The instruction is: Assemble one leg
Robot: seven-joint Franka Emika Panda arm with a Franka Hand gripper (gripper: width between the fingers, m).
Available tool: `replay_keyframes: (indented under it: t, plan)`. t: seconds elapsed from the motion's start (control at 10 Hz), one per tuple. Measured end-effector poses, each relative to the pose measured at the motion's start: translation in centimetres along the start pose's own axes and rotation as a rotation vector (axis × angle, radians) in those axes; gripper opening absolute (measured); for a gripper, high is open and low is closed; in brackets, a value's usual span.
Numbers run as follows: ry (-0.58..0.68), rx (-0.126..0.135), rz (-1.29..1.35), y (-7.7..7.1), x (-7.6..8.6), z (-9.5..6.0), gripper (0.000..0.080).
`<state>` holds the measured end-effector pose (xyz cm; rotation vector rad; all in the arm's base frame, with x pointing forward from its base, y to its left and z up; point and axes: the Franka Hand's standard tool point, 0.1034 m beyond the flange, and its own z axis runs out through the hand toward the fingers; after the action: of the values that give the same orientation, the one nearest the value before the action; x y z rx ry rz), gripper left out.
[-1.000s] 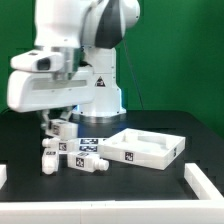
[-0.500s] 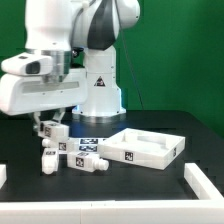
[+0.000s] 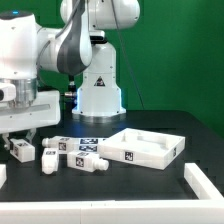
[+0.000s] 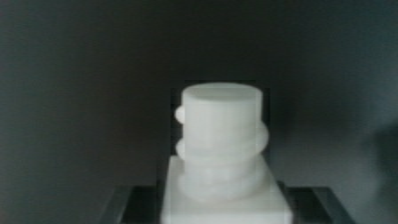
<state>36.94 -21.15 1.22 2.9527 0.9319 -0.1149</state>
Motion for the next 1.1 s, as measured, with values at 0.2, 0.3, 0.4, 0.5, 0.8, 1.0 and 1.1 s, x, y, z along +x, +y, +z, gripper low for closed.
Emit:
replay_keyframes:
  t: [0.2, 0.3, 0.4, 0.5, 0.8, 1.0, 1.1]
  plan:
    - [-0.005, 0.007, -0.002, 0.2, 0.0, 0.1, 0.0287]
    - [-0.005, 0.007, -0.002, 0.2, 0.0, 0.1, 0.0287]
    - [-0.005, 0.007, -0.002, 0.2, 0.0, 0.1, 0.0386]
    - [-0.009, 0.014, -0.008, 0.2, 0.2, -0.3, 0.0525]
    - [0.039, -0.023, -0.057, -0.6, 5.7, -5.8, 0.0641]
    - [0.049, -0.023, -0.079, -2.5, 10.0, -7.1, 0.0647]
    - [0.055, -0.025, -0.106, -3.6, 12.2, -6.9, 0.0649]
